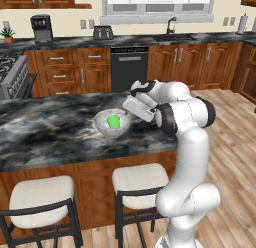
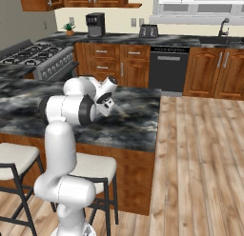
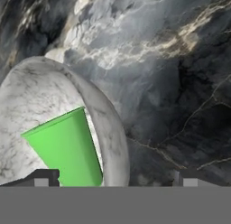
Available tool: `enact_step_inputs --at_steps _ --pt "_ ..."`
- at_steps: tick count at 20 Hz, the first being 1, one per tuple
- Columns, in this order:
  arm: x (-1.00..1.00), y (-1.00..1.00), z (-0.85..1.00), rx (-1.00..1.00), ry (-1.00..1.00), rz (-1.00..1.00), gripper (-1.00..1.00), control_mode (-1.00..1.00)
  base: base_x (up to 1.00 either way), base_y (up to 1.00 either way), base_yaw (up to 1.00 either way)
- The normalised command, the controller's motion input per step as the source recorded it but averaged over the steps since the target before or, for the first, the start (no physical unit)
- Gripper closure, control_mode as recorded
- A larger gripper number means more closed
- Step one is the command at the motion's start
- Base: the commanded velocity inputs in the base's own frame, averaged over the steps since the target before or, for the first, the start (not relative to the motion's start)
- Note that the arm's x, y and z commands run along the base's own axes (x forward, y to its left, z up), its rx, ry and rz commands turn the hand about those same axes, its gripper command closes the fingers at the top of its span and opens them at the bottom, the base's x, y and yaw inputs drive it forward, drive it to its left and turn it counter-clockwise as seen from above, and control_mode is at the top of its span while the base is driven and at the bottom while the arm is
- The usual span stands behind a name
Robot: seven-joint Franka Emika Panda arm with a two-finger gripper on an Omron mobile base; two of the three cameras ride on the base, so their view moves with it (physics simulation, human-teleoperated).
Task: Place the cup inside the bowl on the dining table and move the bowl to any counter.
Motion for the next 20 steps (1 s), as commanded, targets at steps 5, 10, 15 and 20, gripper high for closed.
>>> enact_step_inputs --at_steps 5,10,15,20 --pt "0.06 0.13 -0.16 0.01 0.01 0.00 -1.00 -1.00 0.00 0.00 0.00" --pt "0.10 0.05 -0.18 0.00 0.01 0.00 -1.00 -1.00 0.00 0.00 0.00" --pt "0.08 0.00 -0.22 0.00 0.01 0.00 -1.00 -1.00 0.00 0.00 0.00" --pt "0.03 0.02 -0.09 0.00 0.03 0.00 -1.00 -1.00 0.00 0.00 0.00"
